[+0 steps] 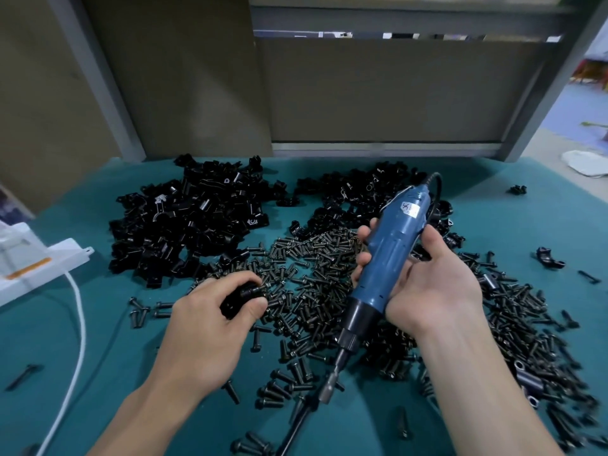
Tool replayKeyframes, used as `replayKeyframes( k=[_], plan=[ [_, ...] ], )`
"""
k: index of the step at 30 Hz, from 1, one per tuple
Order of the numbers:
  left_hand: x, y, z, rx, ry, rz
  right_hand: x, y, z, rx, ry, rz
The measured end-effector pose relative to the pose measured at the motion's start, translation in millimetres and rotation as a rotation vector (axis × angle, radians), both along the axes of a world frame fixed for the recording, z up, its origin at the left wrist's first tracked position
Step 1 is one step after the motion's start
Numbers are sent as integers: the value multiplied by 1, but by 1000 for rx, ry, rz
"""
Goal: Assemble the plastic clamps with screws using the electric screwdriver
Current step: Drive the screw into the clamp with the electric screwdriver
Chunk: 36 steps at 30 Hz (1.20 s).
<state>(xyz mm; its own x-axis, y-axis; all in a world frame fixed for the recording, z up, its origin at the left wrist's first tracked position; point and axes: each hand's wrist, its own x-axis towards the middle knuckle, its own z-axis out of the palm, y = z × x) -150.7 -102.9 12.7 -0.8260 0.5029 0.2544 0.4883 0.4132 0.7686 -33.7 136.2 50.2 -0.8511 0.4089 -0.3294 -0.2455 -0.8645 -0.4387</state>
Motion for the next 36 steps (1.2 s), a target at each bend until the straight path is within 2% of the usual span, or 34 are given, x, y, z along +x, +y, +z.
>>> replayKeyframes(
  k=[5,12,19,23,28,36],
  plan=[
    [0,-1,-1,5,-9,0,2,-4,2,-32,-31,-17],
    [2,-1,2,9,-19,-29,3,-13,9,-115,139,-79],
    [9,-1,1,8,11,-79,-6,-17,5,-28,81,-65],
    [10,-1,3,-84,4,-183,-11,-15,-4,15,13,-237],
    [14,0,2,-161,-69,-244,-14,-10,-12,-30,10,-437],
    [15,0,2,-82,-152,-275,-18,-8,-13,-50,63,-486]
  ],
)
